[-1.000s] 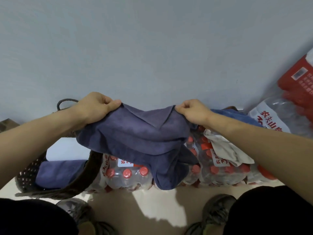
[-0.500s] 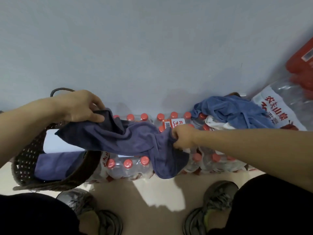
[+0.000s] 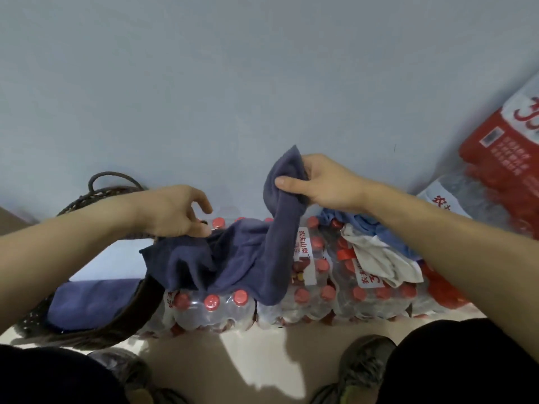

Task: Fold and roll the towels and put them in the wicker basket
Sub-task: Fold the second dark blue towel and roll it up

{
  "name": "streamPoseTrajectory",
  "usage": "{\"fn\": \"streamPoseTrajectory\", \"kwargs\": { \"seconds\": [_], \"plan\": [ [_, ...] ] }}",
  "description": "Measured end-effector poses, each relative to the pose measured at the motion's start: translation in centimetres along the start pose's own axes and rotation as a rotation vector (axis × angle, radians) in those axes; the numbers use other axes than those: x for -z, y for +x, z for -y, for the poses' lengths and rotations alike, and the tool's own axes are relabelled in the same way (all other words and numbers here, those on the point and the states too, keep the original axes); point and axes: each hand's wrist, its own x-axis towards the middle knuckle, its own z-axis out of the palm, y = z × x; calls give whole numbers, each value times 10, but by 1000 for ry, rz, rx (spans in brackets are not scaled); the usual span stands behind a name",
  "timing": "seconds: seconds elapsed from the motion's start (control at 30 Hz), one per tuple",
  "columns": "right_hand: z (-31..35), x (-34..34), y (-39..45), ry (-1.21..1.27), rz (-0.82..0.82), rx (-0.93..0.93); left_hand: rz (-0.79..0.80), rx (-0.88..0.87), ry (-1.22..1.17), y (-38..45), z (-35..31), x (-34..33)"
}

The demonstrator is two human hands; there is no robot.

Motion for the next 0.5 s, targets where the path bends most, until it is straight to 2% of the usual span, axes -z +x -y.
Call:
{"fn": "streamPoseTrajectory", "kwargs": {
  "seconds": [0.07,0.13,0.2,0.33,0.43,0.5],
  "plan": [
    [13,-6,-4,-57,-20,111,-84,-107,-36,-2,-17,-4],
    [22,-12,-6,-50,-28,178,-155,-296,-313,-5,-38,-8],
    [28,-17,-7,-70,-57,231,-220,-409,-568,-4,-53,-9],
    [29,-15,-7,28,-121,193,-371,-441,-551,0,-54,-3],
    [19,-10,-9,67,102,55,-439,-395,-708,4,-45,3],
    [8,-11,-9,-3,206,-32,-437,-353,-834,5,-38,8]
  ]
}}
